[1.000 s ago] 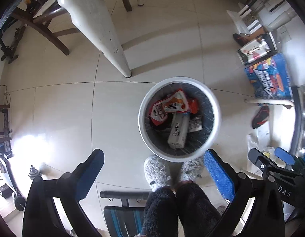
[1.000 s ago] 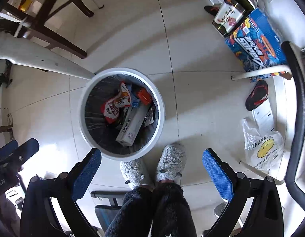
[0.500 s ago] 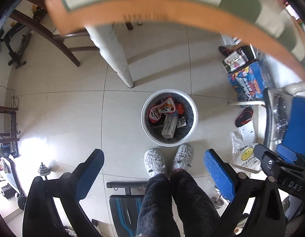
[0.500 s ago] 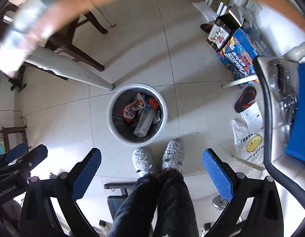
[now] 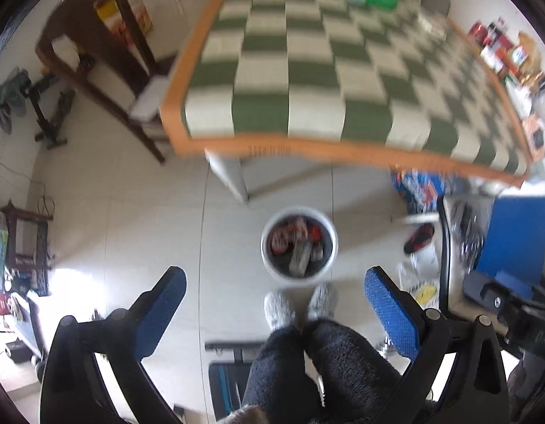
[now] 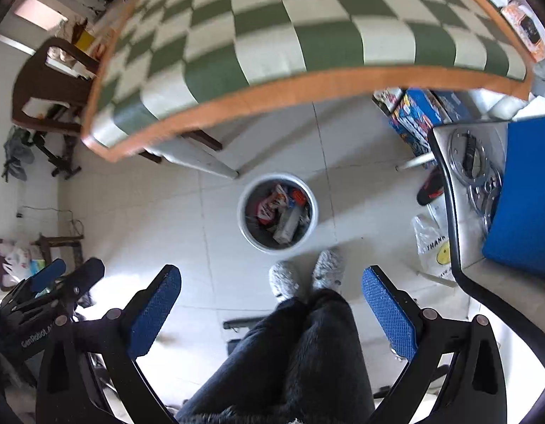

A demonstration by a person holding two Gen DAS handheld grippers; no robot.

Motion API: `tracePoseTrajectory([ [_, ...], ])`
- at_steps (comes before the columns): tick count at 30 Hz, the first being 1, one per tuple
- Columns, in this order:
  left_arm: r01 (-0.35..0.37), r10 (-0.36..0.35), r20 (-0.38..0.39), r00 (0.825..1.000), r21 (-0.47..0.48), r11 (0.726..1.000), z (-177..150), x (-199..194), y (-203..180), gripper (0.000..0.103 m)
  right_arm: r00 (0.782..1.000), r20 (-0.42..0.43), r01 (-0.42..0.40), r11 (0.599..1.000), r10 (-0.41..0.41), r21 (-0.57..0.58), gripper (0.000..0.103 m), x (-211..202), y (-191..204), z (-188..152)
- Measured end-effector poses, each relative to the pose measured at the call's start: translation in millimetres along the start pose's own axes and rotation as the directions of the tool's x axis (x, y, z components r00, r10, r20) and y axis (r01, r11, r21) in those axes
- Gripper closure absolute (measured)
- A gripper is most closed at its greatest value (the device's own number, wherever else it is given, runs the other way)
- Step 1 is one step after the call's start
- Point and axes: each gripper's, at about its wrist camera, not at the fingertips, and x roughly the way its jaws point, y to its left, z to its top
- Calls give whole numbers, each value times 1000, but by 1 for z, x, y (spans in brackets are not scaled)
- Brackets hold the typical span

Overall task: Collect trash
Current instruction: 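Raise both tools back over the table toward the rice bag and medicine box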

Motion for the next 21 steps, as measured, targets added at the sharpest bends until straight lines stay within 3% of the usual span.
tracePoseTrajectory([
  [6,-44,41,139,989,15,999,85,-38,-17,0,992,119,-52,998,47,42,0,-56,7,45],
  [11,-62,51,201,978,53,997,163,-48,-45,0,978,201,-67,994,49,83,0,-89,-10,114],
  [16,-65,49,210,977,71,995,254,-32,-88,0,972,231,-73,988,41,134,0,-101,-47,210],
  [21,-23,21,138,990,14,1000,356,7,-129,0,975,222,-66,987,32,145,0,-92,-81,328],
])
